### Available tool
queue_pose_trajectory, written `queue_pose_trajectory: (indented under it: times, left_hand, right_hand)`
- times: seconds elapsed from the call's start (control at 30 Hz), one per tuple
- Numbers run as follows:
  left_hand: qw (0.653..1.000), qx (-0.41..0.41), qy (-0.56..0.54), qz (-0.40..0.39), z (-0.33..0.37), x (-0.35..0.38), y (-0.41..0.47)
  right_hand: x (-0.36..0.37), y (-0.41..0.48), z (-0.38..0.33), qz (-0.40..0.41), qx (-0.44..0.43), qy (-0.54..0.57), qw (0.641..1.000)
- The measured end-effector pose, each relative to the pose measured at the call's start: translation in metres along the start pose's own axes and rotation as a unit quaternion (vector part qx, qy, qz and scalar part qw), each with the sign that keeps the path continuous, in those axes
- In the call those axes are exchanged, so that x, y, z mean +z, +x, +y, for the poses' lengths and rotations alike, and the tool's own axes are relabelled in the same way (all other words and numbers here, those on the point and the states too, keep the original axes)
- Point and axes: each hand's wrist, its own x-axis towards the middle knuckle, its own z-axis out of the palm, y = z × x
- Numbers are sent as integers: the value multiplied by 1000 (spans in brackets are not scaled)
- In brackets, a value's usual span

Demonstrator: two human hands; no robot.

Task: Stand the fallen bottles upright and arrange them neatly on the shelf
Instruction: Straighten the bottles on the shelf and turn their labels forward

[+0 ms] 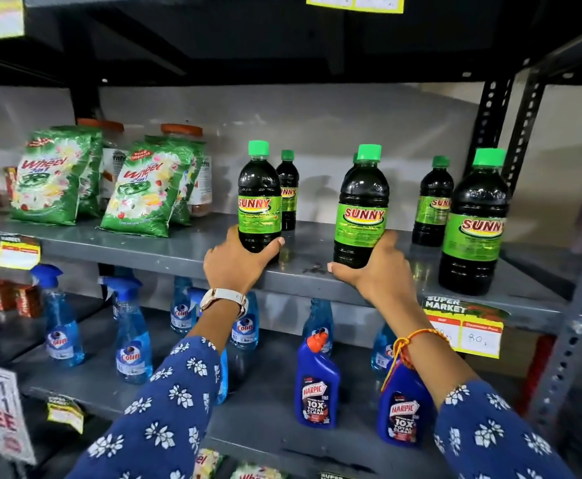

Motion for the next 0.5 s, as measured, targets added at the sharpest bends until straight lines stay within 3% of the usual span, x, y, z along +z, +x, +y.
queue_pose_trajectory:
  times: [0.27, 0.37, 0.43, 0.5]
  left_hand:
    - [1000, 1, 9, -15, 2, -3, -2]
    - [1000, -5, -23, -17, 4, -6, -3]
    - [996, 17, -79, 43, 7, -8, -7]
    - [977, 93, -134, 137, 18, -8, -18]
  right_hand:
    - [-1, 1, -4, -5, 10, -5, 1000]
    - [-8, -3, -4, -24, -4, 42, 999]
    - [-20, -14, 1, 5, -40, 149, 988]
    - [-45, -20, 14, 109, -99, 204, 968]
